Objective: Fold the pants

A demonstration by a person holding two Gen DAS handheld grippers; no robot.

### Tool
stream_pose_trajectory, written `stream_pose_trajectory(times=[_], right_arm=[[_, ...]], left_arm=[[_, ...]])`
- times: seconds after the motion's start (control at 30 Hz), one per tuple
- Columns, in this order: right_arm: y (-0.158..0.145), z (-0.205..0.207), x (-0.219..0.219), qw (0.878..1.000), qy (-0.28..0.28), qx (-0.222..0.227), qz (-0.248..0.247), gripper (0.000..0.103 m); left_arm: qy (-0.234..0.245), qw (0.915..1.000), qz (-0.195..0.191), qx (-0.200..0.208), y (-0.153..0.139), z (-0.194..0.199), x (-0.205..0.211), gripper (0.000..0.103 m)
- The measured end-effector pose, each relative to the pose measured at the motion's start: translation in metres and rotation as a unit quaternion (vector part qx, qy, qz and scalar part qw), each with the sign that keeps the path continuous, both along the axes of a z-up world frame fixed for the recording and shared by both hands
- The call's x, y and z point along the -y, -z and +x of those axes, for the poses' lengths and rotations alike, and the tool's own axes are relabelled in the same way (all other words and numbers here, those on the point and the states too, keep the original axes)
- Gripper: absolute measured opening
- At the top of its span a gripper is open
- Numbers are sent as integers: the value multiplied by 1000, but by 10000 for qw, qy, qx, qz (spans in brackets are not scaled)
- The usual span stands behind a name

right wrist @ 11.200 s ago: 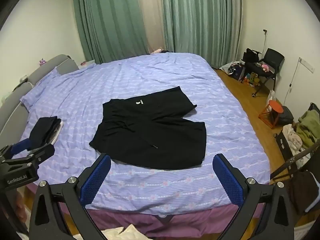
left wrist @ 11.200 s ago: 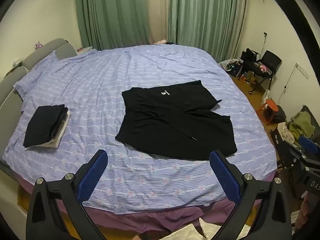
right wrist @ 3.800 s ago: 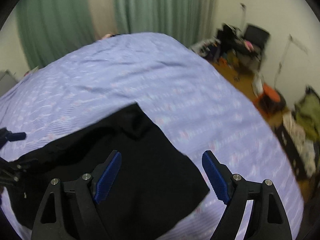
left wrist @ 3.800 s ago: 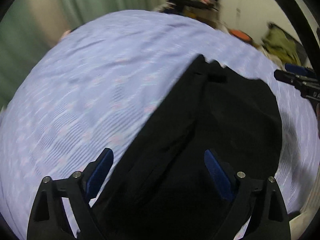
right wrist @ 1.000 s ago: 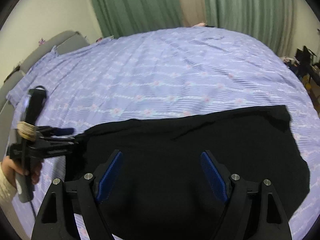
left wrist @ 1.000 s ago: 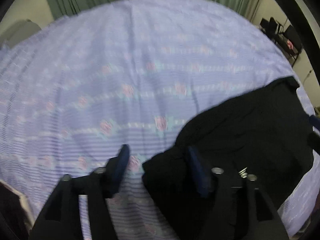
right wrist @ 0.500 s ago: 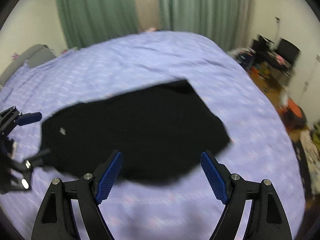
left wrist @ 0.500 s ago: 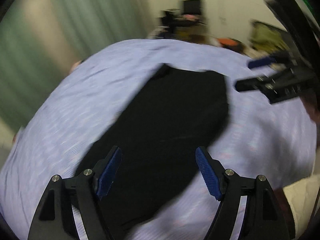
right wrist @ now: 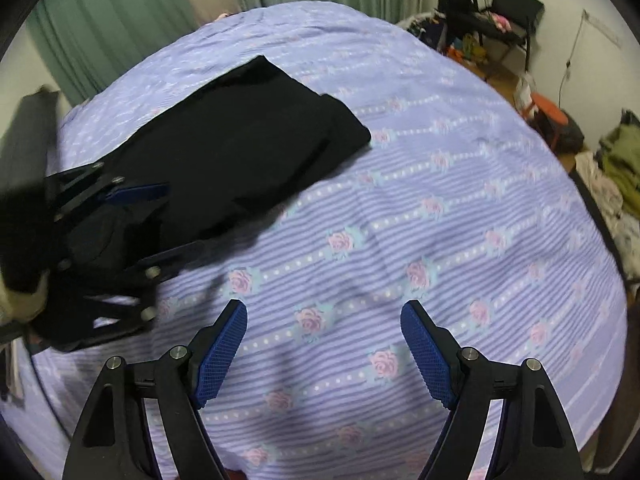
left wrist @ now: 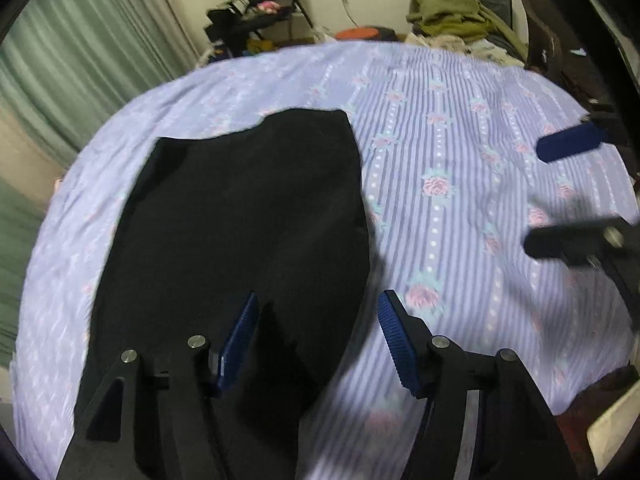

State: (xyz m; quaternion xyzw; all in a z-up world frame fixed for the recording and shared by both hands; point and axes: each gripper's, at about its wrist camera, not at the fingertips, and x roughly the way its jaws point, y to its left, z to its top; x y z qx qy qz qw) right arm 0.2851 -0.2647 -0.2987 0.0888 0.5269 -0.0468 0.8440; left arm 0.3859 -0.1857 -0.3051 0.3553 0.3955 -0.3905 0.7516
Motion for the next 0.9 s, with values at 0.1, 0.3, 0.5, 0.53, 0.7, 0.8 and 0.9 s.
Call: stream_pose_trajectory(times=[0.1, 0.3, 0.5, 0.53, 0.7, 0.8, 0.9], right_arm=[[6, 2, -1, 9999, -18, -8, 104, 77], [-1, 18, -11, 9972, -354, 336, 561, 72], [-12, 59, -38, 9859, -1032, 788, 1052, 63], [-12, 66, -42, 9834, -1148, 852, 1115, 61], [-6, 108, -67, 9695, -1833, 981, 1299, 56], [4, 132, -75, 9634, -2105, 888, 1401, 56], [5, 151, -78, 9564, -2350, 889, 1491, 56]], left_arm=[[-193, 9981, -14, -582, 7, 25, 4, 15], [-1308, 9669, -1224, -1816, -19, 100, -36, 13], [-1906, 9474, -1403, -2155, -15, 155, -77, 13], [-1917, 9449, -1397, -2258, -11, 159, -79, 13], [-2083, 9291, -1486, -2672, 0, 178, -96, 14], [-2085, 9252, -1506, -2790, 3, 183, -105, 14], [-2120, 9213, -1612, -2834, 0, 186, -111, 14]])
